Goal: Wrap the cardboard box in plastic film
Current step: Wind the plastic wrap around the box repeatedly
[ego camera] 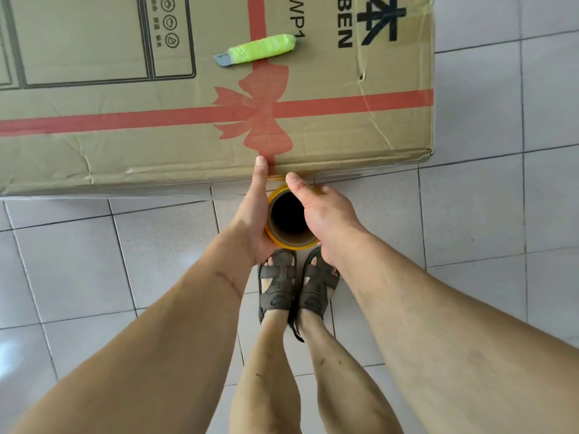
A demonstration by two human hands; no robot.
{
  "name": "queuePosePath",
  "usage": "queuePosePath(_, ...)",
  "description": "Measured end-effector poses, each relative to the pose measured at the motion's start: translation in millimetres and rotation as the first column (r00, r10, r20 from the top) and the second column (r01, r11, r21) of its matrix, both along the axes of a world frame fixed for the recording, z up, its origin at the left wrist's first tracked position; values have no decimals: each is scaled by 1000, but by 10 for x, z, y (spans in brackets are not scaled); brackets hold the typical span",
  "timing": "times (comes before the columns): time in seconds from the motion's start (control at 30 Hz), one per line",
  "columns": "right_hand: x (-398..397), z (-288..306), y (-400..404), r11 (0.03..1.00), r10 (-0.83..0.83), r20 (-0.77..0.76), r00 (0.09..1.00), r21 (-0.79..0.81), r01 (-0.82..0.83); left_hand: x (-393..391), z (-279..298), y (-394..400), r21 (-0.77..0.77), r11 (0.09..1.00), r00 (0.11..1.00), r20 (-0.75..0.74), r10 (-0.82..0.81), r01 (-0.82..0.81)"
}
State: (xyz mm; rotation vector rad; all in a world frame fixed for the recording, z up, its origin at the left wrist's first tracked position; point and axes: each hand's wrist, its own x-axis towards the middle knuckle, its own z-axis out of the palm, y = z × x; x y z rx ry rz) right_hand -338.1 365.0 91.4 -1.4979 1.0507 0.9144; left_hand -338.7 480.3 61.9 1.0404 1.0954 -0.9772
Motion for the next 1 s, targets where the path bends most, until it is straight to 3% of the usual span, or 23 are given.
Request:
queuePosePath(0.1, 49, -84, -129, 988, 113, 85, 990, -112, -104, -21, 25, -108, -72, 997, 999, -45, 2, -5)
queuePosePath(0.17, 33, -97, -222, 993, 34, 91, 995, -117, -23, 6, 48, -190, 31, 992, 992, -39, -117, 118)
queuePosePath(0.27, -50, -80, -248, 996, -82, 14, 996, -23, 83, 100, -51, -227, 184, 980, 996, 38, -78, 70)
queuePosePath(0.37, -43, -80, -225, 990, -136, -18, 991, 18, 136, 181, -62, -259, 90, 995, 998, 52, -46, 41)
queuePosePath(0.5, 64, -74, -377, 993, -31, 80, 996, -107, 40, 89, -40, -359, -129, 992, 999, -32, -14, 10)
queuePosePath(0.57, 42, -84, -461, 990, 3, 76, 997, -139, 7, 110, 11, -444, -83, 994, 997, -18, -77, 76)
queuePosePath(0.67, -37, -60, -491, 991, -133, -43, 990, -28, 132, 154, -65, -505, 112, 987, 992, 48, -121, 115)
queuePosePath(0.77, -25, -34, -510, 985, -173, -46, 984, -10, 173, 188, -63, -500, -11, 997, 997, 14, -76, 76)
queuePosePath(0.87, 38, -9, -604, 989, -41, 44, 998, -142, 46, 98, -80, -577, -132, 989, 996, -45, -74, 68)
queuePosePath(0.93, 70, 12, -678, 977, 16, 88, 996, -214, 3, 68, 16, -697, -102, 982, 986, -35, -163, 159)
queuePosePath(1.0, 73, -4, -746, 978, -39, 55, 998, -205, 50, 77, 23, -800, -2, 983, 983, -1, -186, 186)
